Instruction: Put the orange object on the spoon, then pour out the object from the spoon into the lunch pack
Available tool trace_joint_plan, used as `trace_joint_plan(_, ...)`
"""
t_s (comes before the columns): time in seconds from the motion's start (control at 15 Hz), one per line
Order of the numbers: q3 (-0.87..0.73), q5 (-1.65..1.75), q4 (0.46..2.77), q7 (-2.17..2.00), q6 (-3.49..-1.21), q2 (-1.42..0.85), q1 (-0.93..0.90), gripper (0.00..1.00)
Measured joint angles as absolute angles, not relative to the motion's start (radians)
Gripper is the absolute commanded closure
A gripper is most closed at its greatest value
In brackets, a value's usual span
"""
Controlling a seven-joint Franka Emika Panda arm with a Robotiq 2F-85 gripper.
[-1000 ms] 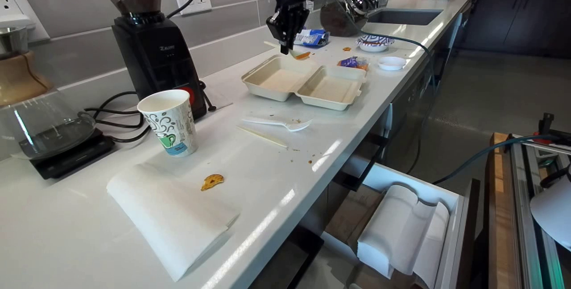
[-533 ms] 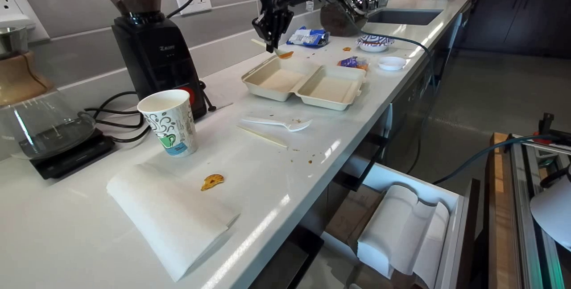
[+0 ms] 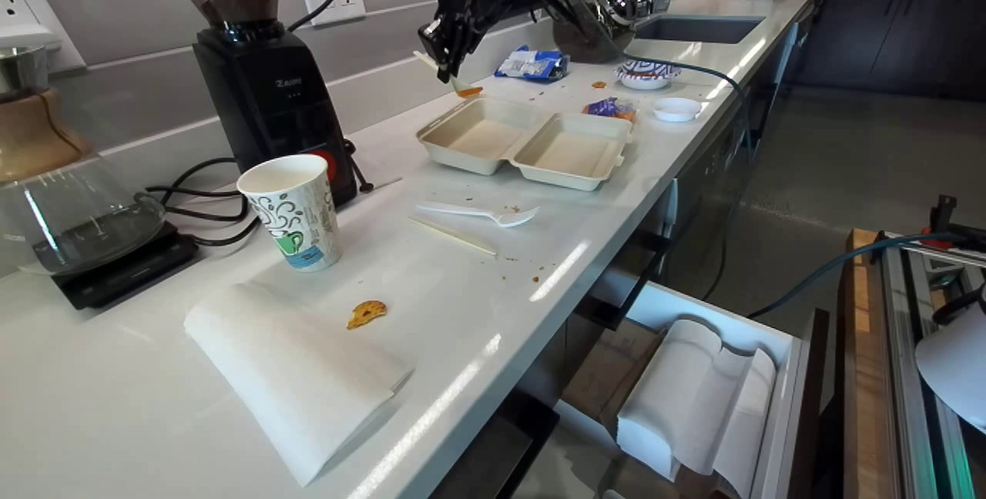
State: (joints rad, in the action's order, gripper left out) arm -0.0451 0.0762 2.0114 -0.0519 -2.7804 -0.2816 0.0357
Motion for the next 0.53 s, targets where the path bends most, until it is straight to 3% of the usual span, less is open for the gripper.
trace_joint_plan(0.53,-0.040,0.064,2.115,-0.054,-3.033,-0.268,0.028,0.96)
